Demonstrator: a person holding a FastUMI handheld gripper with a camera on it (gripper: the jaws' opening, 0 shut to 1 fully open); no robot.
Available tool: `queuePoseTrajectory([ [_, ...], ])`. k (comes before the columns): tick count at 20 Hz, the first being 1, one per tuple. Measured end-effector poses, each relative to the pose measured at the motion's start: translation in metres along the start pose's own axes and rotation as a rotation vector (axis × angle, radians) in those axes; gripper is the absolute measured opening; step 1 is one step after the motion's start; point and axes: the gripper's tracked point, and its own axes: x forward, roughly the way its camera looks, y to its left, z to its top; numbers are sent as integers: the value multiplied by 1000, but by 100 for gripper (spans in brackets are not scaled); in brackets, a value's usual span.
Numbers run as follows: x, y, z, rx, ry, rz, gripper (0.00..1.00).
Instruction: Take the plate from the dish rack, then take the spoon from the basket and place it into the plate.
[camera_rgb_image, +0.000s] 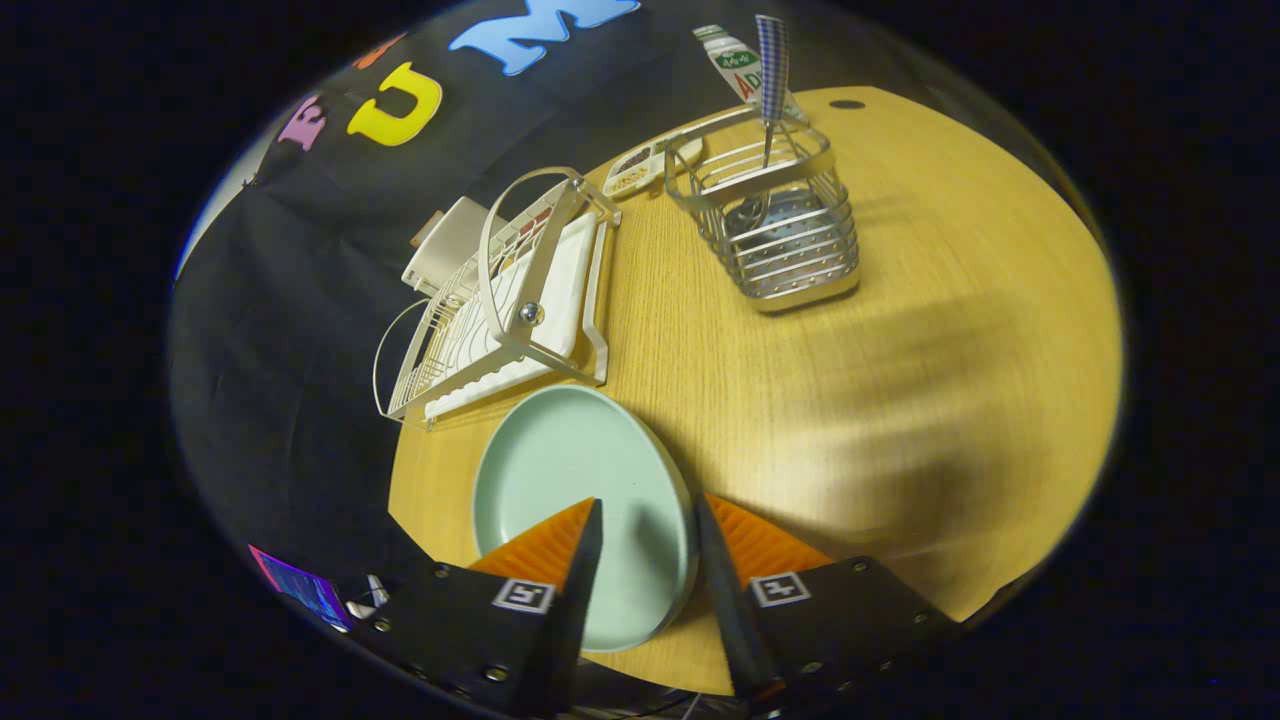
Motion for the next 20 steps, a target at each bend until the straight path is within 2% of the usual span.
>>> queuePoseTrajectory([
  [1, -10, -4, 10, -28, -35, -16, 67],
  [8, -103, -12, 104, -297, -441, -125, 68],
  [12, -145, -14, 151, -401, -629, -178, 67],
  [16, -160, -22, 180, -454, -723, -207, 67],
  [20, -151, -31, 201, -463, -765, -215, 68],
])
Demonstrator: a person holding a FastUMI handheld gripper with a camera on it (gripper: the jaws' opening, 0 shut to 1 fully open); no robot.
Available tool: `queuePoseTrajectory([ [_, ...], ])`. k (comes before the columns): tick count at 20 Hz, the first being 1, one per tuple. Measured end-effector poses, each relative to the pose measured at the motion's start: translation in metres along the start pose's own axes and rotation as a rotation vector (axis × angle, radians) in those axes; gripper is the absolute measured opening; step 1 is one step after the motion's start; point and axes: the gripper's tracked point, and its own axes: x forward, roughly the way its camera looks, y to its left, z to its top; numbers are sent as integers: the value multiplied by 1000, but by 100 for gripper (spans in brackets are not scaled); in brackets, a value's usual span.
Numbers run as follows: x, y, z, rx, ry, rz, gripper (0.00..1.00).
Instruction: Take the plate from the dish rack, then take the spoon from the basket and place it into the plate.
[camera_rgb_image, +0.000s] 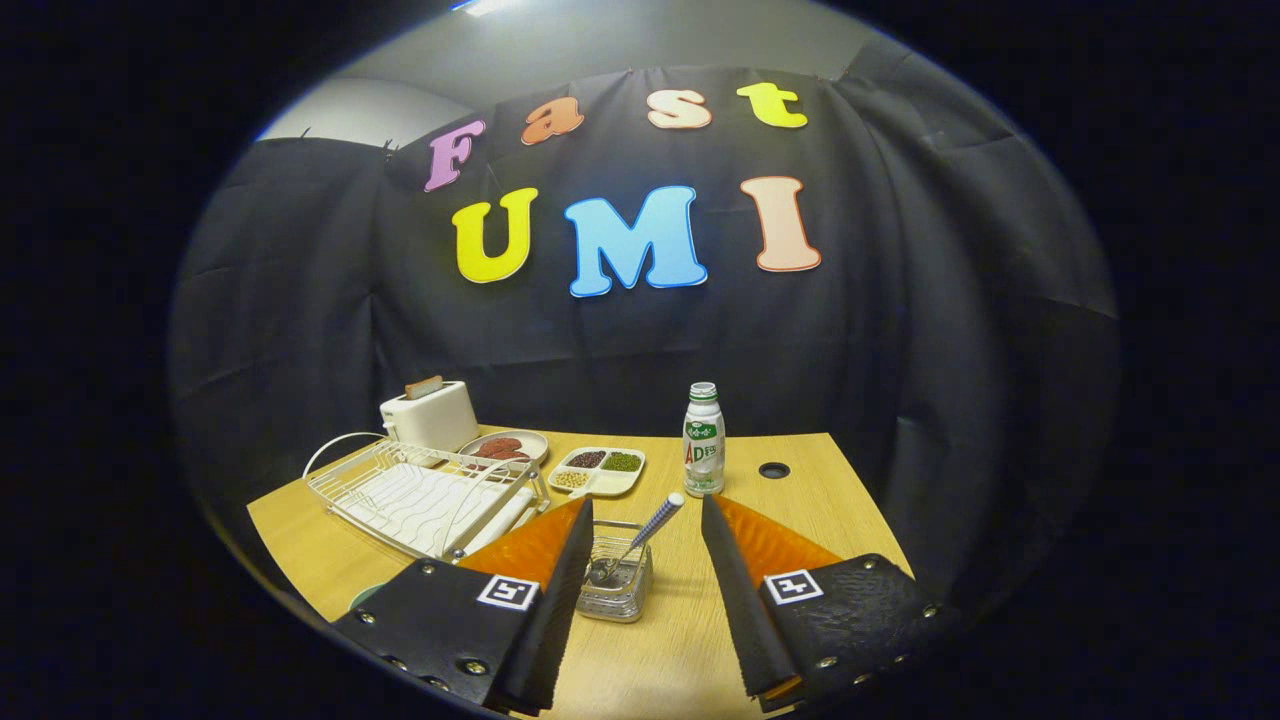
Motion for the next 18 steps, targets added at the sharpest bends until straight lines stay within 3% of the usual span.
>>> queuePoseTrajectory([
  [14, 85, -22, -21, 49, -59, -76, 67],
  [18, 102, -24, -34, 33, -25, -118, 60],
])
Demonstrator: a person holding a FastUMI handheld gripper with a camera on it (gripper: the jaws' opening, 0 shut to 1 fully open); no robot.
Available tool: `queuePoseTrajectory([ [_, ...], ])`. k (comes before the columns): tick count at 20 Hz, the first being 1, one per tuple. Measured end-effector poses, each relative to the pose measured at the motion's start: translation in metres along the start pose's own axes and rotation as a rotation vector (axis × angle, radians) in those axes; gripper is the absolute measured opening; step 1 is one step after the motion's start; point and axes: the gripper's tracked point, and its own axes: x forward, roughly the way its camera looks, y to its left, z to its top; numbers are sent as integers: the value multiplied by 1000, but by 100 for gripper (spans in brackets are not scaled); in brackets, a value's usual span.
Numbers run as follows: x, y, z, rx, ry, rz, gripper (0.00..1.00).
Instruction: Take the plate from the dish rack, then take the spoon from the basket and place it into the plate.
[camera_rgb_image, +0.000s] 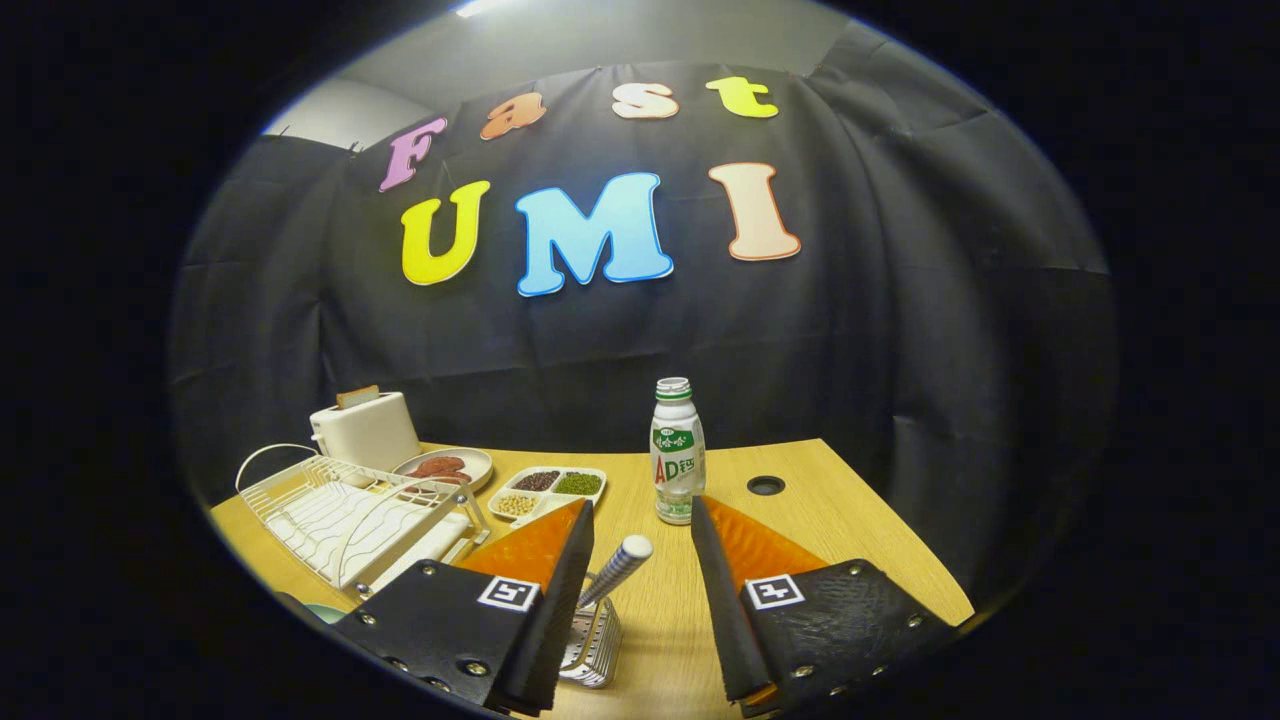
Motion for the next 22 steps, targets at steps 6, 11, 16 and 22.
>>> queuePoseTrajectory([
  [6, 3, 10, -6, -20, 33, 11, 39],
  [11, 6, 35, -1, 78, 32, 57, 9],
  [16, 1, 63, 13, -6, 17, 106, 5],
  [22, -6, 63, 32, -31, 18, 87, 5],
])
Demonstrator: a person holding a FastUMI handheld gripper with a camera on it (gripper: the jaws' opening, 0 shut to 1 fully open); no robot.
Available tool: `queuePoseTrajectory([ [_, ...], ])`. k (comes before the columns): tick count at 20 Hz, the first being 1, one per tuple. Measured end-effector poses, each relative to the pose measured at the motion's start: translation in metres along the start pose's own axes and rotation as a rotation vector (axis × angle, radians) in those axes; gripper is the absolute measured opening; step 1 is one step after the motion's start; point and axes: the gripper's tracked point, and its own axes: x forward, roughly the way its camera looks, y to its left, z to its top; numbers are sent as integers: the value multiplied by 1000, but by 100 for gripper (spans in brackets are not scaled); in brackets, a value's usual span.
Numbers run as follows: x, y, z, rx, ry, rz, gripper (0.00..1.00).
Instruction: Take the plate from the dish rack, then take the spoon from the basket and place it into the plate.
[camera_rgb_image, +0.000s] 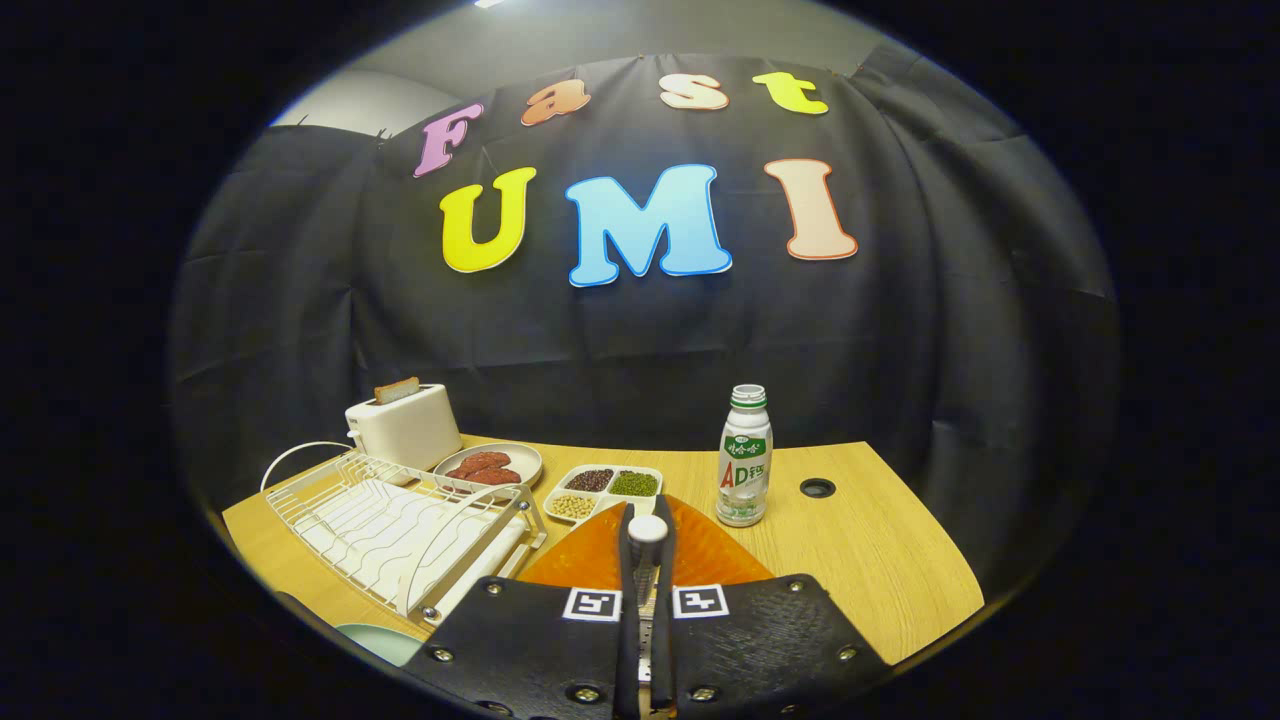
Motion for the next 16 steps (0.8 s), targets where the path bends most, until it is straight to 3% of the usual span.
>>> queuePoseTrajectory([
  [10, -21, -12, 49, -45, -13, -97, 4],
  [16, -44, -2, 81, -45, -24, -114, 5],
])
